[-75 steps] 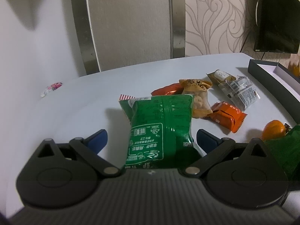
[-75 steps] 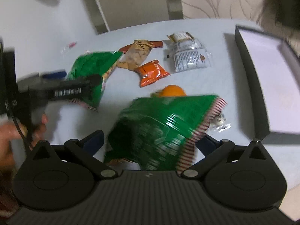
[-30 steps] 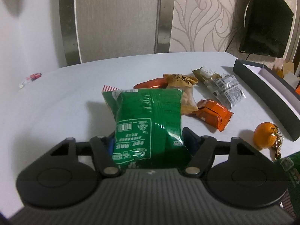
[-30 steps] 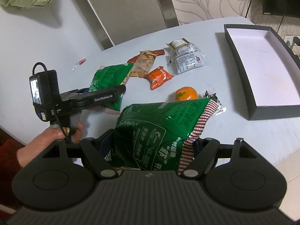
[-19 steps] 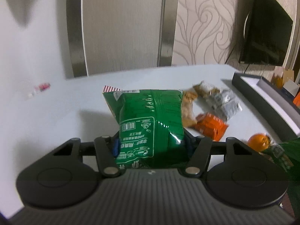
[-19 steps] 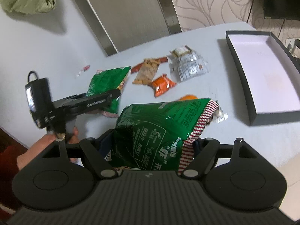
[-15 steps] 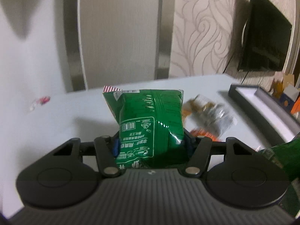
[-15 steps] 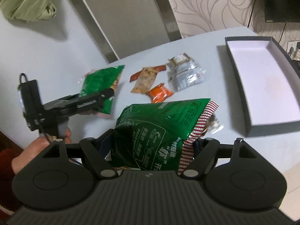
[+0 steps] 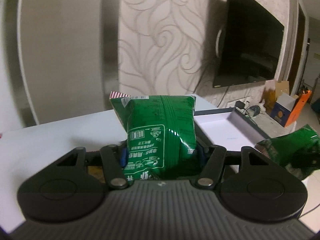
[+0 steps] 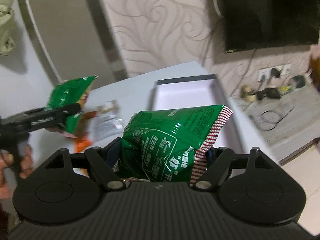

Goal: Organize snacks
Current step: 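Carry both green bags into the black box tray and open both grippers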

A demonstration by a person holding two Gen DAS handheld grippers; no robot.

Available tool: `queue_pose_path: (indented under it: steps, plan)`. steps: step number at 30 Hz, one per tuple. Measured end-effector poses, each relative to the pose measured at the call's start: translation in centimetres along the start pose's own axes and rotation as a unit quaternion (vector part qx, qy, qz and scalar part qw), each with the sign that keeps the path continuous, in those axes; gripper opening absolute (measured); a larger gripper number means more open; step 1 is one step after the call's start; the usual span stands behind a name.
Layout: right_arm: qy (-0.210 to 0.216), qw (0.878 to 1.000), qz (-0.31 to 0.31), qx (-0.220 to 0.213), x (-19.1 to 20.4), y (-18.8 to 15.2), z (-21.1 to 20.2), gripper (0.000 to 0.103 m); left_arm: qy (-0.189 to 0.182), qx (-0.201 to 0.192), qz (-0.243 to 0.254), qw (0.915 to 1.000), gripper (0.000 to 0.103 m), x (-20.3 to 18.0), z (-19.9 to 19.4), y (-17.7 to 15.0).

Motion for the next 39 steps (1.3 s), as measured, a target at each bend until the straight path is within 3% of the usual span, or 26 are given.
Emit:
queue_pose_path:
  steps: [6,13,18,26,31,34,35,39]
  plan:
    - [-0.009,0.999,-0.037,0.014,-3.0,0.4,3.6,0.082,0.004,-0.006,0.000,1.0000,0.064,-1.7,1.5,0.5]
    - [0.075,0.993,-0.033,0.088,-3.1,-1.0,8.4,0.082,0.012,-0.006,-0.001,0.9999,0.064,-3.1,2.1,0.8]
    - [0.096,0.987,-0.024,0.123,-3.7,-1.9,9.3,0.090,0.000,0.001,0.008,1.0000,0.064,-5.1,3.6,1.0]
    - [0.092,0.989,-0.079,0.086,-3.7,-0.6,6.4,0.097,-0.033,0.020,0.022,0.9990,0.064,-8.6,8.1,1.2]
    - [0.036,0.995,-0.081,0.055,-6.6,0.0,4.6,0.097,-0.047,0.031,0.037,0.9978,0.065,-10.0,11.1,1.3]
    - [0.034,0.997,-0.062,0.021,-7.8,1.0,3.3,0.091,-0.053,0.040,0.035,0.9972,0.065,-10.4,12.7,1.1]
    - [0.039,0.997,-0.064,0.016,-7.9,1.1,3.3,0.082,-0.056,0.044,0.032,0.9970,0.065,-10.5,13.2,0.9]
    - [0.044,0.997,-0.060,0.032,-8.0,0.5,3.5,0.080,-0.062,0.058,0.032,0.9959,0.065,-11.0,15.1,0.3]
Point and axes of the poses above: each gripper's, at about its wrist camera, not at the fingertips, and z roughly the way its jaws point, x to its left, y to its top, the point moved 9 cm from there along z, roughly the way its jaws point, and after that the axes turned 9 degrees about -y, right-handed, at the moved point
